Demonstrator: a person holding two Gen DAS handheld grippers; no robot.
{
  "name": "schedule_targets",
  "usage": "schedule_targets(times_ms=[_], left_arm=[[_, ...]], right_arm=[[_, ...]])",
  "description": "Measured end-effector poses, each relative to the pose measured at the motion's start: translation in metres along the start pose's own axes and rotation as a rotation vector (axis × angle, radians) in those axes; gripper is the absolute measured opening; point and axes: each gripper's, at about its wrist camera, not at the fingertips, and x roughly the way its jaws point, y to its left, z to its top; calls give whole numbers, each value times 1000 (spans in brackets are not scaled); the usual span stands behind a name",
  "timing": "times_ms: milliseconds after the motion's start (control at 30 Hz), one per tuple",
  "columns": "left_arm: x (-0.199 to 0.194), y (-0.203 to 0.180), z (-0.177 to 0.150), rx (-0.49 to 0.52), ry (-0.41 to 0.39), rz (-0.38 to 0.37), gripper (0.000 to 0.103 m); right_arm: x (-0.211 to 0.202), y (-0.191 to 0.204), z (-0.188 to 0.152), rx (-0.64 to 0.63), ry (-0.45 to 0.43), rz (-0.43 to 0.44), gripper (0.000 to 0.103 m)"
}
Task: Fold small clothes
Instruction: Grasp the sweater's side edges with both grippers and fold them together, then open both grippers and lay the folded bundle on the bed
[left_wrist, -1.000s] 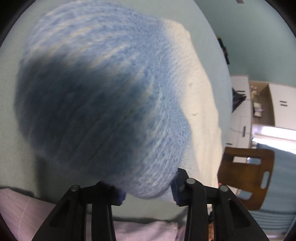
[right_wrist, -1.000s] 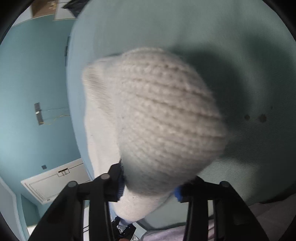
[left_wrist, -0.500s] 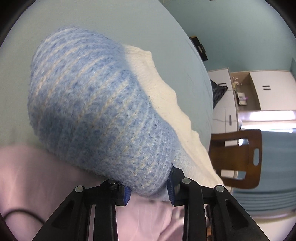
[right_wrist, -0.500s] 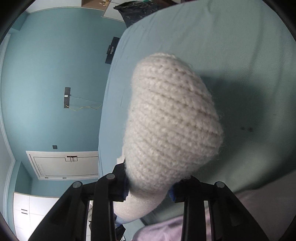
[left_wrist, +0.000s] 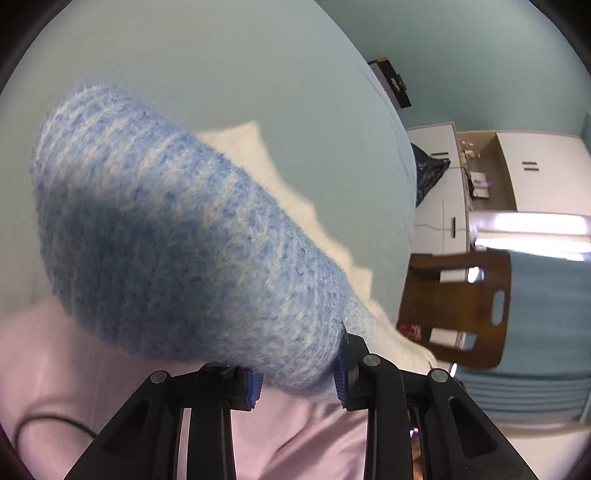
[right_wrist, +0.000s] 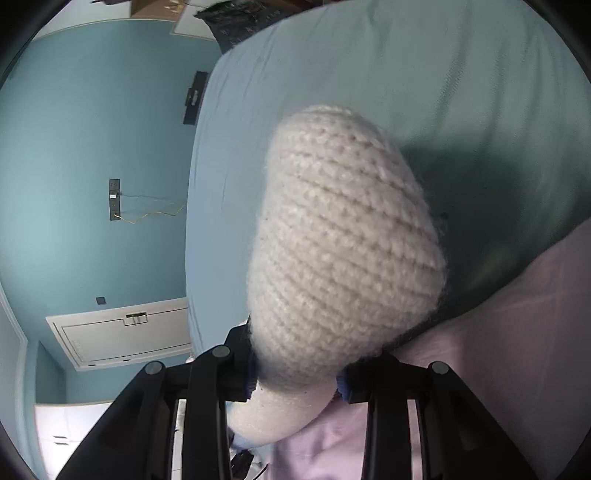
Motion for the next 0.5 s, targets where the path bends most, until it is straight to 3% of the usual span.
schedule_targets(times_ms=[67, 167, 233, 300, 333, 433, 500], left_arm=[[10, -19, 42, -30, -17, 2, 30], [45, -32, 114, -77, 23, 3, 45], [59, -28, 150, -95, -40, 12, 73], [59, -20, 161, -146, -116, 126, 87], [60, -17, 161, -154, -127, 160, 91], [64, -10, 149, -42, -119, 183, 91], [71, -10, 136, 63, -126, 285, 91]], right_arm=[[16, 33, 20, -12, 25, -5, 27], [45, 68, 52, 10, 61, -8, 33], [85, 89, 88, 13, 102, -14, 54], [119, 94, 119, 30, 119, 10, 73], [127, 92, 126, 41, 122, 2, 77], [137, 84, 134, -22, 106, -39, 77], [136, 73, 140, -165, 48, -115, 77]])
